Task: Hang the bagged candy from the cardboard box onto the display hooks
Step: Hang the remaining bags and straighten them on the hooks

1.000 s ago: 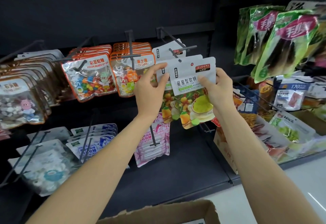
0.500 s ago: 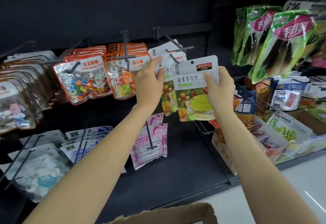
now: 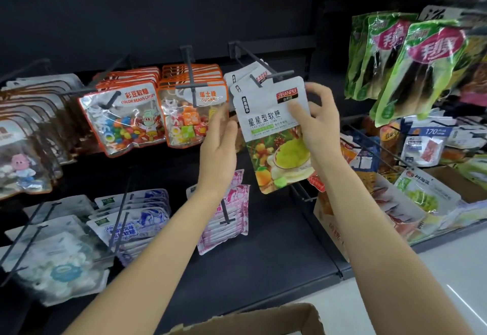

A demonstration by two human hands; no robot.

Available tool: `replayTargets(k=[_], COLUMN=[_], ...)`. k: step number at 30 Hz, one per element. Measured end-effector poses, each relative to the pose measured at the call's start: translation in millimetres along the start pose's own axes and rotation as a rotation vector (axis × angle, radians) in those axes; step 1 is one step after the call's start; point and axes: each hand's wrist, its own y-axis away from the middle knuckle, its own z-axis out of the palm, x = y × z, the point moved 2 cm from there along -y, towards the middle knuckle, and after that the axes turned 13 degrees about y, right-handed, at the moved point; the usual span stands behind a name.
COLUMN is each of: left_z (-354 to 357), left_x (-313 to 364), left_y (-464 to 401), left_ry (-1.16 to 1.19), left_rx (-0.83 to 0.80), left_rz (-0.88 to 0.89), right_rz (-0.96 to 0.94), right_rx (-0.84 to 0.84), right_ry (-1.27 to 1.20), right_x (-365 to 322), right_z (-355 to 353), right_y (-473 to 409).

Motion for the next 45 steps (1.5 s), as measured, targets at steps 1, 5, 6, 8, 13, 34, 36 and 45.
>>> replayTargets(k=[1, 5, 6, 8, 13, 34, 36, 45], left_z=[0, 2, 1, -2, 4, 3, 3, -4], left_x=[3, 10, 9, 4, 8, -1, -3, -14], left_y=[3, 5, 3, -3, -9, -31, -46, -13], left_ry=[-0.007, -0.202, -0.257, -0.318, -0.391, -0.678, -0.7, -0.352], left_rx=[-0.005, -0.077, -0.074, -0.052, -0.074, -0.032, -0.031, -0.218], left_rz=[0.037, 0.225, 0.25, 0.25, 0.279, 0.317, 0.251, -0.04], right_rz=[-0.01, -0.094, -0.108, -0.125, -0.123, -0.315, -0.378, -0.276], right_rx=[0.004, 0.032, 0.046, 0.079, 0.14, 0.01, -0.032, 0.037], right_ry=[0.005, 0.04, 0.049, 0.077, 0.115, 0.578, 0.782, 1.118], right_x=[2, 5, 4, 2, 6, 25, 30, 51], right_z=[4, 14, 14, 15, 14, 30, 42, 84], right_y=[1, 9, 10, 11, 8, 3, 0, -35])
